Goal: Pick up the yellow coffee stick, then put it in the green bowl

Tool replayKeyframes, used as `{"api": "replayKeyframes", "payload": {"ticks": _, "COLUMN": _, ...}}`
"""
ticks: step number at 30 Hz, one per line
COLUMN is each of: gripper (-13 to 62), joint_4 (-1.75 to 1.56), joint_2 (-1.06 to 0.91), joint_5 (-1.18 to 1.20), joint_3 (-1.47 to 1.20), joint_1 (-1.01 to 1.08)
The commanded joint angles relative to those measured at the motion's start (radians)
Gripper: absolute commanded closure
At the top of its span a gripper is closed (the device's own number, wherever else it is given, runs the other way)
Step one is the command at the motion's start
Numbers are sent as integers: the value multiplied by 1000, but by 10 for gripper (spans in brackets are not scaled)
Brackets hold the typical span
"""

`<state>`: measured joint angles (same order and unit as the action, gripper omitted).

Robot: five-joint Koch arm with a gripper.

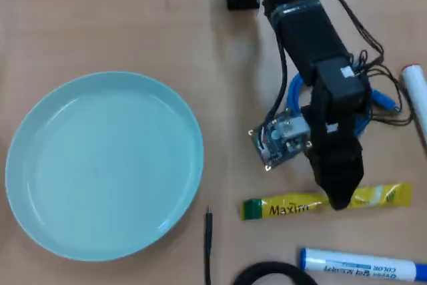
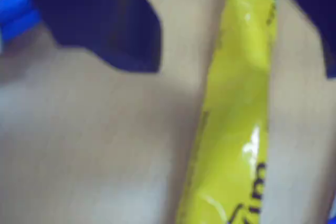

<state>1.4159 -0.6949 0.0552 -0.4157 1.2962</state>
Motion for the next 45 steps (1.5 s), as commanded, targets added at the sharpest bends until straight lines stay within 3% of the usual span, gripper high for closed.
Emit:
{"api": "replayKeyframes", "payload": {"ticks": 1, "gripper": 156, "joint_4": -83, "joint_2": -12, "joint_5": 15, "joint_3": 103, "joint_1": 2}}
{"api": "replayKeyframes", "payload": {"ticks": 32, "gripper": 166, "joint_4": -140, "joint_2": 106, "joint_5": 77, "joint_3": 104, "joint_1": -5}}
{"api": "replayKeyframes", "payload": {"ticks": 45, "gripper": 363, "joint_4": -178, "joint_2": 120, "joint_5": 78, "joint_3": 101, "joint_1": -9}}
